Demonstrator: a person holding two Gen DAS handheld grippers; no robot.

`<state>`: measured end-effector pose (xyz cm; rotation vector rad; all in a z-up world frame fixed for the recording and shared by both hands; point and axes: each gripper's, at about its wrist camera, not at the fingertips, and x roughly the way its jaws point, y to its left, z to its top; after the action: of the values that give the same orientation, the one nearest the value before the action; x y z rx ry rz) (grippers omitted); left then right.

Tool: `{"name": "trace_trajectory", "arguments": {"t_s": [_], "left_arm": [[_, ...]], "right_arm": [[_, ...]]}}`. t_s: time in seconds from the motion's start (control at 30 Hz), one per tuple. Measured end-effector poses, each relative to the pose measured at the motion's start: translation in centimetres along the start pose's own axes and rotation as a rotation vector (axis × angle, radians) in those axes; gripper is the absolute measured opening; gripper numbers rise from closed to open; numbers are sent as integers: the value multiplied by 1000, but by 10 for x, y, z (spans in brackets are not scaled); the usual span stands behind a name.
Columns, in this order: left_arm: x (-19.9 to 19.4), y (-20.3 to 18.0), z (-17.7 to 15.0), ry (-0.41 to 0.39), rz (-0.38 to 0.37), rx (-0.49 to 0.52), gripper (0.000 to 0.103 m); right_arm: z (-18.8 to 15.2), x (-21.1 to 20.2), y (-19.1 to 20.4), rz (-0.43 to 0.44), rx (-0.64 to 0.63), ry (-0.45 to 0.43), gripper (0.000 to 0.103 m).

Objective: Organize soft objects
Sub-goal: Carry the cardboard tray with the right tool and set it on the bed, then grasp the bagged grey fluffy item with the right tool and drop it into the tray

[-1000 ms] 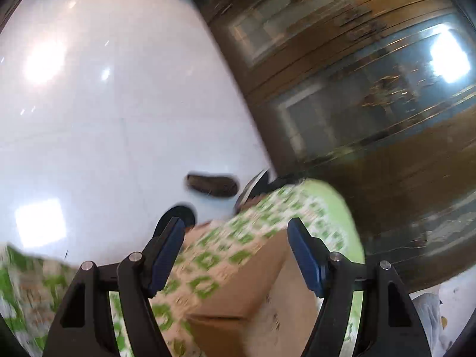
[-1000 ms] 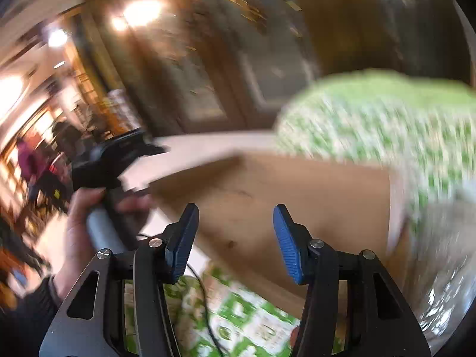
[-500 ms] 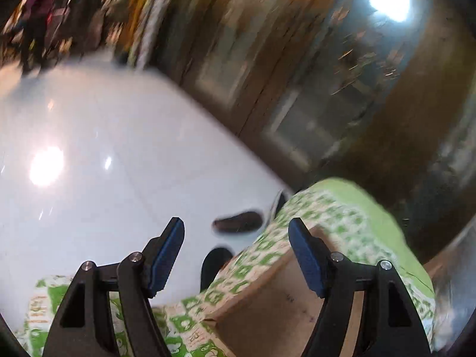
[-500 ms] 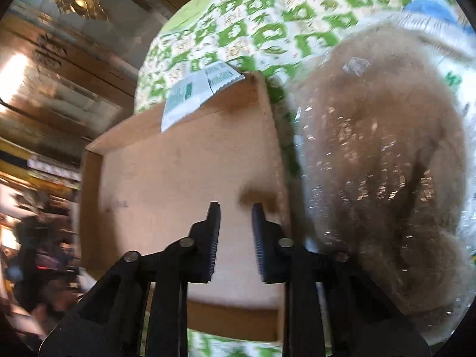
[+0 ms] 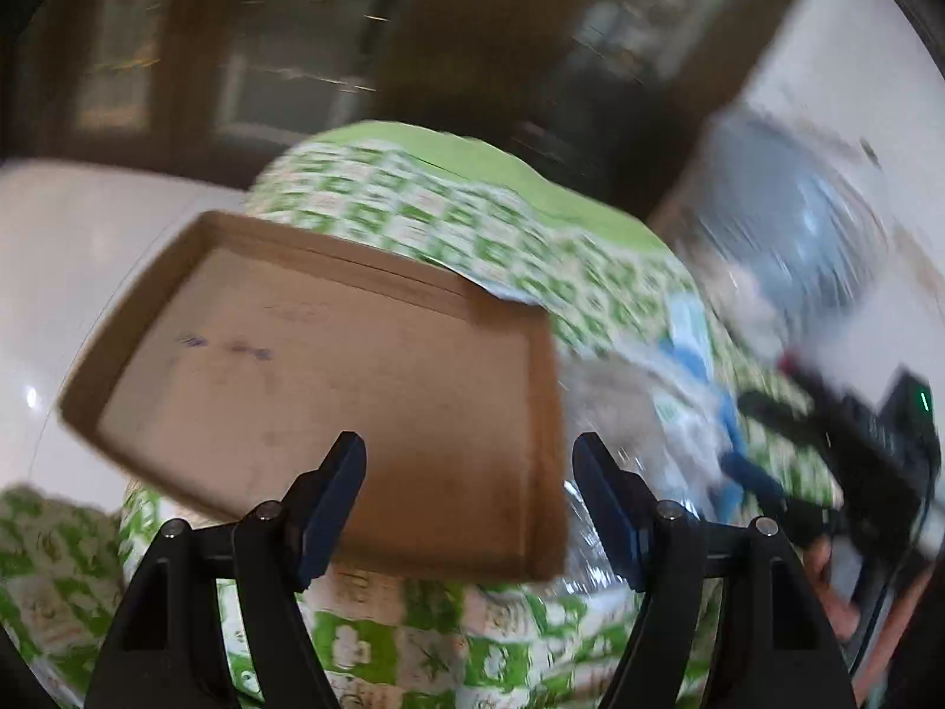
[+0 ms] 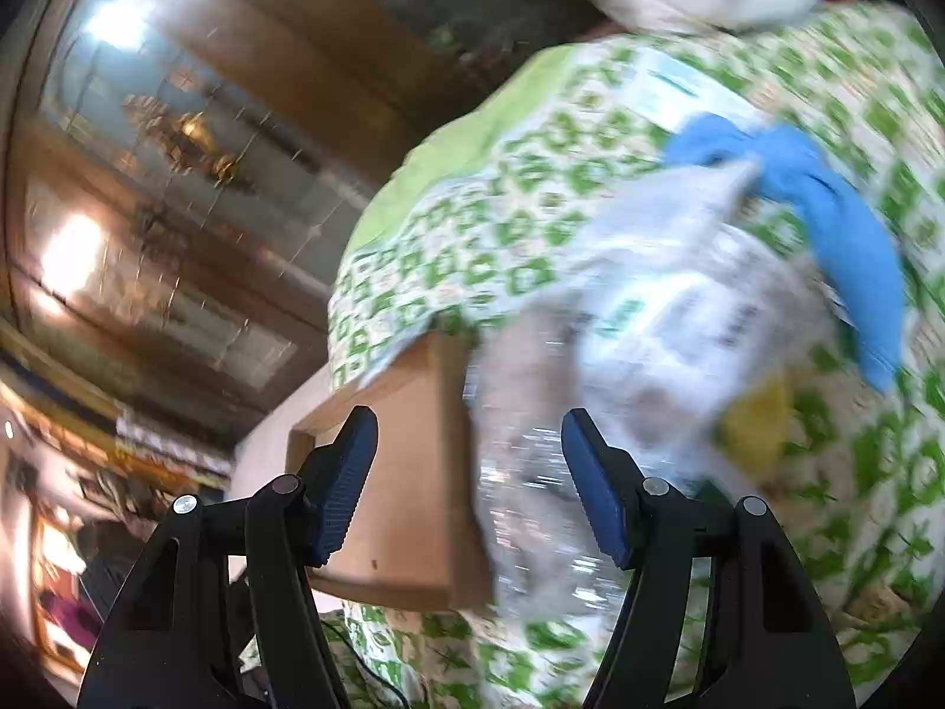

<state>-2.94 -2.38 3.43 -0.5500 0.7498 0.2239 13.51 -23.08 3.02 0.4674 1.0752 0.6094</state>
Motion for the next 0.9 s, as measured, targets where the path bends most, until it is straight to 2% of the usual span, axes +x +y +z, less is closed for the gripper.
{"name": "trace_trajectory", "arguments": {"t_s": [0.03, 0.1, 0.17, 0.27, 0.37, 0.53, 0.63, 0.7, 0.77, 0.9], "left_arm": [[8, -5, -18, 6, -13, 12, 73], [14, -5, -30, 40, -30, 5, 73], [15, -3, -33, 61, -72, -17, 73], [20, -5, -39, 84, -101, -52, 73], [20, -5, -33, 97, -103, -77, 73], [41, 12, 6, 174, -155, -249, 73], [74, 18, 24, 210, -134, -312, 73], [100, 20, 36, 219, -122, -343, 73], [116, 27, 38, 227, -102, -369, 73], [146, 35, 48, 257, -119, -406, 70]], "right_arm": [[-5, -2, -16, 14, 64, -10, 66], [-9, 5, -17, 22, 101, 4, 66], [-9, 11, -14, -11, 63, 46, 66], [-18, 29, -13, 2, 61, 96, 65], [-14, 44, -5, -10, 43, 142, 65], [-19, 75, 11, -110, -9, 265, 65], [-25, 89, 15, -190, -61, 300, 54], [-25, 97, 14, -233, -85, 328, 37], [-24, 102, 10, -262, -103, 353, 32], [-22, 108, 6, -267, -135, 383, 21]]}}
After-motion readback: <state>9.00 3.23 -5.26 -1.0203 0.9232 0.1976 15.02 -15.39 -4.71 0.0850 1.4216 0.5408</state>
